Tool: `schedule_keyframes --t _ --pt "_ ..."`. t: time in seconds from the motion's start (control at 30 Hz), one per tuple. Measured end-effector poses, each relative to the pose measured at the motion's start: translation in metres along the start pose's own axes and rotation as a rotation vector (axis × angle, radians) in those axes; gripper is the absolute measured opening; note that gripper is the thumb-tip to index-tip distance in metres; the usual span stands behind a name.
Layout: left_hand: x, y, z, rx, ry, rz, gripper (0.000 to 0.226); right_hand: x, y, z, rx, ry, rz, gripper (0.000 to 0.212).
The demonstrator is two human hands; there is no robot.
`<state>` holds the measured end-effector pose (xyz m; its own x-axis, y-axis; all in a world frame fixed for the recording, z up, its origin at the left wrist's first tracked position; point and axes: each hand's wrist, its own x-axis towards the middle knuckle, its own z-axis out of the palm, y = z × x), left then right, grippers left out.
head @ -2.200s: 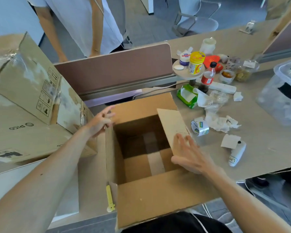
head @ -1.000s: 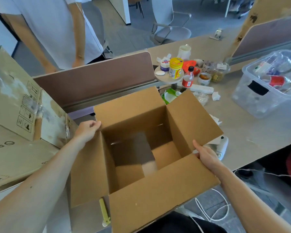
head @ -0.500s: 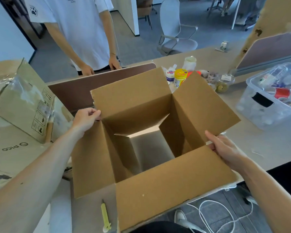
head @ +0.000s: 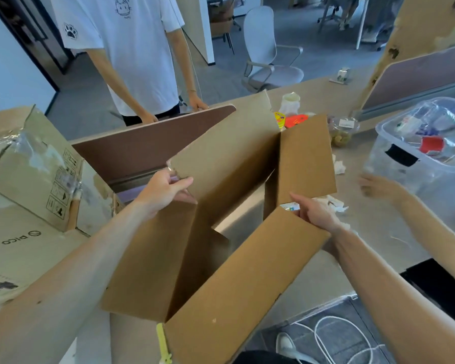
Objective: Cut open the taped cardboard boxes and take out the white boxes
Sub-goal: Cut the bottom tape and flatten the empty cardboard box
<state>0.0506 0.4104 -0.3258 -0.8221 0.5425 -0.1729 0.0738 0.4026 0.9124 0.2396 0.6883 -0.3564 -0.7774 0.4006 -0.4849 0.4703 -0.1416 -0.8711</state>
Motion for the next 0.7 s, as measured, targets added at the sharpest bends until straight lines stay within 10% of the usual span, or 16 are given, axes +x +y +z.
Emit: schedule_keyframes --t 0.53,0.7 --pt "0.000 0.023 0.042 0.104 -0.268 -0.092 0.042 0.004 0.027 0.013 0.791 -0.698 -0.071 0.066" --pt "-0.002 0.035 0.062 0.079 -0.323 -0.075 0.029 0.016 0.035 0.039 0.612 -0.635 -0.159 0.078"
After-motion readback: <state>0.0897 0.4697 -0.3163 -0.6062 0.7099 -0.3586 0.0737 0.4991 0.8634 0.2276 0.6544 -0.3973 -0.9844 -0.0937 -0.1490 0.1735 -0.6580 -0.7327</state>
